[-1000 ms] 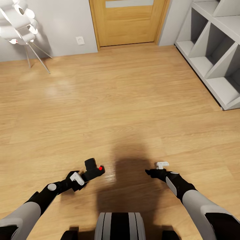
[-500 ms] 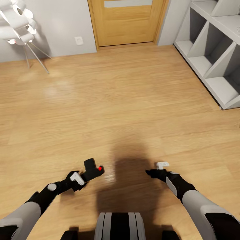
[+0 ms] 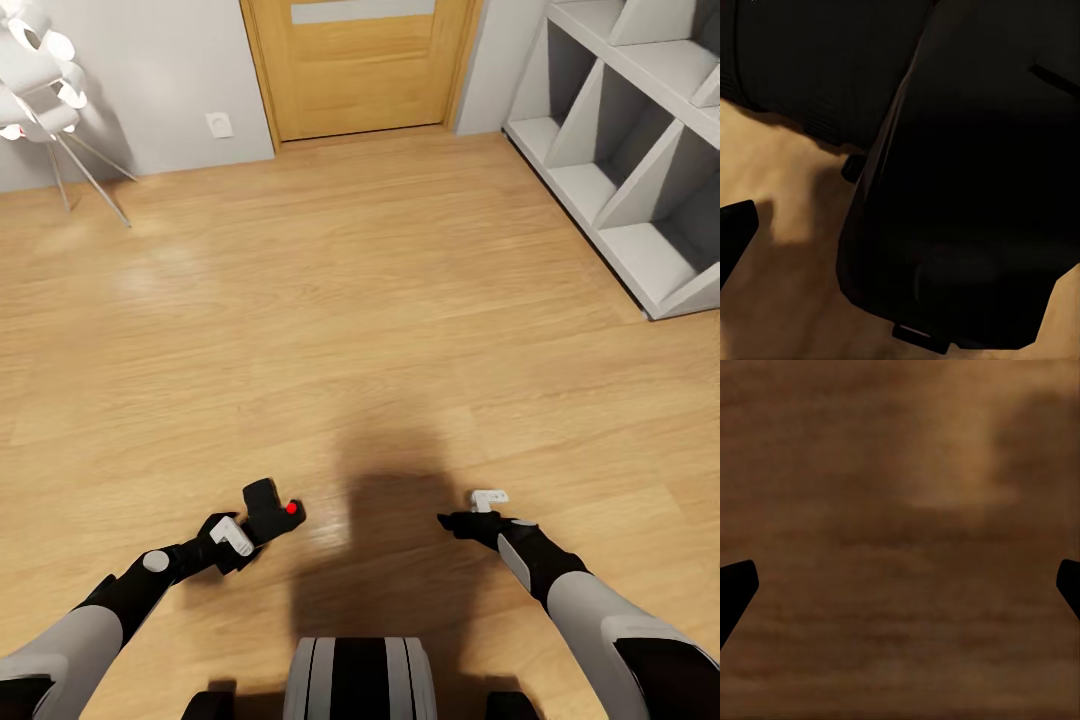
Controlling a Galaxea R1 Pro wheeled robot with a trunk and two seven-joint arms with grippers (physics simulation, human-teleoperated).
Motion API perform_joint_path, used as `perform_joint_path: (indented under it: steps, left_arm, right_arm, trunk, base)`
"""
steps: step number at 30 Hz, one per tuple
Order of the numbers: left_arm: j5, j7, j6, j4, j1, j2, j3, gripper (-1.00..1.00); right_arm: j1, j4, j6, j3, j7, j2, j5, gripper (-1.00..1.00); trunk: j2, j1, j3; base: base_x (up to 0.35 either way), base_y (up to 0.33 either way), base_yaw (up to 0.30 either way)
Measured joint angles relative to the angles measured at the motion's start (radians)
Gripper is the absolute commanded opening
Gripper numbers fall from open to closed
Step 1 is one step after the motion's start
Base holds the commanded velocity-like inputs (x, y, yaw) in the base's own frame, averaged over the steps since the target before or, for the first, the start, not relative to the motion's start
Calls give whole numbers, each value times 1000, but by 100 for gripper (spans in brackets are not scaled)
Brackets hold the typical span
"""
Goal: Attach the digital camera to the camera tripod in the bedroom.
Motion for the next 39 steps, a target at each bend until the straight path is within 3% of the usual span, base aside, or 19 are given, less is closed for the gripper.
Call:
perform_joint_path:
  steps: [24,25,39]
  left_arm:
    - [0,-1,0,-1,0,-2,0,100]
    - [0,-1,0,-1,0,-2,0,-100]
    - [11,-2,1,-7,0,-2,1,-100]
  right_arm:
    - [0,2,-1,1,-5,2,-2,100]
    - [0,2,-1,1,-4,2,-2,100]
    - [0,2,-1,1,-2,2,-1,100]
  trunk:
    - [0,0,0]
    - [0,0,0]
    - [0,0,0]
  base:
    - [0,0,-21]
    - [0,0,0]
    - [0,0,0]
